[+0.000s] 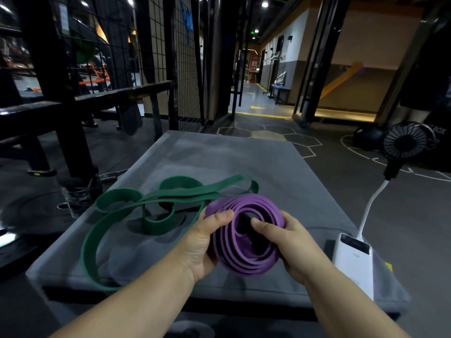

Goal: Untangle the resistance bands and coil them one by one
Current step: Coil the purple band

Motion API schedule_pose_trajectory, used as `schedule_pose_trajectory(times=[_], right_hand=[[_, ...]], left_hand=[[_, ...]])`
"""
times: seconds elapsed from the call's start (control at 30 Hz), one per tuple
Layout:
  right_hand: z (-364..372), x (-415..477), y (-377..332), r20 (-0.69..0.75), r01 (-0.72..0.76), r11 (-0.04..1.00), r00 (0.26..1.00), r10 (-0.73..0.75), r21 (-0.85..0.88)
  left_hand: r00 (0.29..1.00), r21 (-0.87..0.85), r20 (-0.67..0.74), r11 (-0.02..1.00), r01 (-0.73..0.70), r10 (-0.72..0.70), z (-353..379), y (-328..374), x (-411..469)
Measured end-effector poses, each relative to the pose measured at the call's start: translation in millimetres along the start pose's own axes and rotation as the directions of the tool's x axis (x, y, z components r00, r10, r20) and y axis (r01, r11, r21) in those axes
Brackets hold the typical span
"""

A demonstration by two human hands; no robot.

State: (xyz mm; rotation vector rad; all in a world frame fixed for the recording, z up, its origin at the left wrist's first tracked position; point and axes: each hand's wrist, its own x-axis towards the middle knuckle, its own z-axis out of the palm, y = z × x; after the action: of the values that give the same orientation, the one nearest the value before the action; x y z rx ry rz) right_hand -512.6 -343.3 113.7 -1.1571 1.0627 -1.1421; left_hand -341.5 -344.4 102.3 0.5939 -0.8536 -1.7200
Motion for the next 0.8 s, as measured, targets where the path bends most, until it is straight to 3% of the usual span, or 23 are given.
schedule_pose_trajectory(times=[0.33, 0.53, 0.67, 0.8], right_hand=[[-8, -4, -7, -0.011, 0.062, 0.986, 0.998, -0.064, -0.153], [-8, -7, -3, 0.031, 0.085, 0.945, 0.996, -0.079, -0.315], [-9, -4, -1, 0.047, 0.103, 0.963, 0.994, -0.094, -0.248], [-7, -3, 0, 0.116, 0.083, 0.994, 0.99, -0.075, -0.072]], left_hand=[[0.99, 0.142, 0.124, 0.989, 0.047, -0.065, -1, 6, -3], [0.981, 0.221, 0.125, 0.968, 0.119, -0.149, -4, 10, -6], [0.986, 0.201, 0.12, 0.975, 0.092, -0.118, -4, 11, -6], [0.98, 0.166, 0.178, 0.984, 0.063, -0.093, -7, 11, -5]])
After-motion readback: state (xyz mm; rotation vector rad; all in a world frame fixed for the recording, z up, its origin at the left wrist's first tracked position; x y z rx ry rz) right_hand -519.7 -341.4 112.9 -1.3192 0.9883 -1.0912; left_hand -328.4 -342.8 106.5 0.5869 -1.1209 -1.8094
